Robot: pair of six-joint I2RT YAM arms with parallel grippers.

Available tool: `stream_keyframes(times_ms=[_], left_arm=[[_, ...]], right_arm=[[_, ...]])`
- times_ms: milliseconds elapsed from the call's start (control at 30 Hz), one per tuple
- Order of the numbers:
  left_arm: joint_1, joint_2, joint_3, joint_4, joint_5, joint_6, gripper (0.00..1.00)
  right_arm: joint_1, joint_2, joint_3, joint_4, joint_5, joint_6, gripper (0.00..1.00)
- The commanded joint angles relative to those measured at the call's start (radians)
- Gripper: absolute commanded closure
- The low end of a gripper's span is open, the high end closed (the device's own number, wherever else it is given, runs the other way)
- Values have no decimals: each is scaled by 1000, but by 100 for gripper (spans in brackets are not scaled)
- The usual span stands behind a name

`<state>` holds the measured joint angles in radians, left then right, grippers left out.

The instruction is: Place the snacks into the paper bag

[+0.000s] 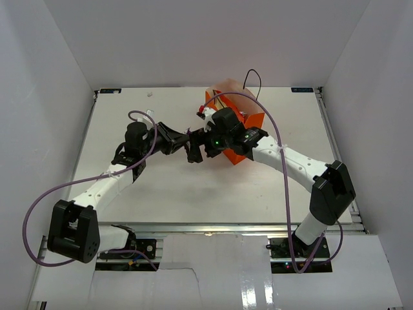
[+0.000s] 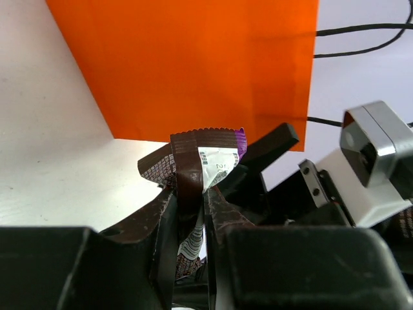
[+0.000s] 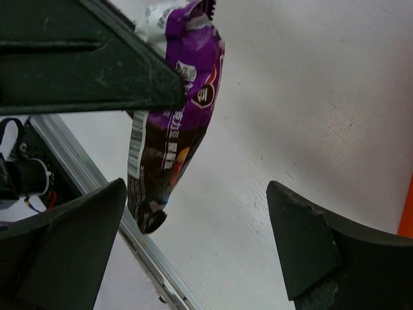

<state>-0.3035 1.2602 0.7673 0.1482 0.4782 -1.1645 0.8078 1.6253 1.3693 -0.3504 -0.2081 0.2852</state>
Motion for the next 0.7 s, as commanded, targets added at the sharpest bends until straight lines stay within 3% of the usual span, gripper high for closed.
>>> stream_keyframes(times_ms=[0,100,333,433,467,567,667], left_arm=[[-9,-48,-3,47,-6,-29,71],[-11,-53,-10,54,-1,-35,70],[-11,-76,-19,62,5,-40,66],[-11,-87,-20,62,-7,-40,56],[-11,-88,-20,63,-9,-41,46],[-5,-99,-16,63,-9,-32,29],[20,-136,0,62,-16,8,22]], right_arm=[[8,16,62,94,-5,77,6],[8,60,82,120,-62,86,16],[8,74,108,143,-96,55,53],[8,59,99,148,-109,28,67],[8,54,97,148,-116,14,70],[7,33,91,151,-140,-39,77],[5,4,90,148,-189,-122,82]])
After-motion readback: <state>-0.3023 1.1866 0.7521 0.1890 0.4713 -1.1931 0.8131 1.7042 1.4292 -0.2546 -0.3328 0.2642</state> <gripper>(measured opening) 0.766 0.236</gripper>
